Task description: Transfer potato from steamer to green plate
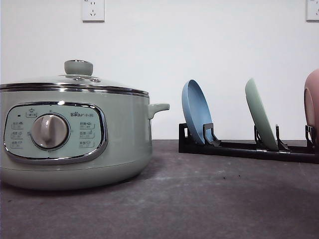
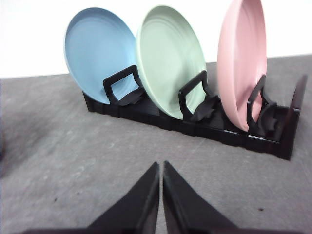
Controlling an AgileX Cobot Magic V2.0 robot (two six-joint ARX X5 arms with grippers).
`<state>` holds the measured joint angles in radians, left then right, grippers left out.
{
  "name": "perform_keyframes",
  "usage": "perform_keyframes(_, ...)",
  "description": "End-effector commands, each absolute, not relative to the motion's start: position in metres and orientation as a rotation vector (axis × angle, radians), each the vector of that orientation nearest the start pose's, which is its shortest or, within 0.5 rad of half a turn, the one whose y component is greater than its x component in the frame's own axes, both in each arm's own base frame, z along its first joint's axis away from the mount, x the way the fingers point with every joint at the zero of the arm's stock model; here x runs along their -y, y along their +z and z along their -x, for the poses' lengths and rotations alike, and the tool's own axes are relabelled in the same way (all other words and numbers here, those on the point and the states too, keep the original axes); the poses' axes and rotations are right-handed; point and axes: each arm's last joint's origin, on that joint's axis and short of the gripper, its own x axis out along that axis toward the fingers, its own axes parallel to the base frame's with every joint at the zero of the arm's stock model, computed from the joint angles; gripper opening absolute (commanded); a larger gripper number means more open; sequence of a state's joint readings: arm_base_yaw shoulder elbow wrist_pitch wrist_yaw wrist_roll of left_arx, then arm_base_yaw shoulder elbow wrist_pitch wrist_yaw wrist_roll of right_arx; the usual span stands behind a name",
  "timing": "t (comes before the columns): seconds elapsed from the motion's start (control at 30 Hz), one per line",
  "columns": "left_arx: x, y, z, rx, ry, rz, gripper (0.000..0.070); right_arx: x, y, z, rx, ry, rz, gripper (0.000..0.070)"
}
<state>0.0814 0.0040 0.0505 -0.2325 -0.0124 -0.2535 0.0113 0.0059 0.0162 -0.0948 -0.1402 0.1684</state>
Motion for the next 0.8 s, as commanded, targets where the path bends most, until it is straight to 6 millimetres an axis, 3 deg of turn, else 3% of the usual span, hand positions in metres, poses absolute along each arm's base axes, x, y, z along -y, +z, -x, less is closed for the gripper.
perform_keyframes(0.0, -0.008, 0.156, -0.093, -0.177, 0.129, 0.375, 0.0000, -0.005, 0.159, -0.097, -0.095, 0.122, -0.219, 0.0000)
perform_keyframes(0.3, -0.006, 0.177, -0.089, -0.128, 0.061, 0.453, 0.0000, -0.004, 0.172, -0.094, -0.057, 0.109, -0.332, 0.0000)
perform_keyframes(0.77, -0.003, 0.268, -0.073, 0.006, -0.029, 0.421, 0.0001, -0.003, 0.257, -0.070, 0.136, 0.116, -0.322, 0.0000)
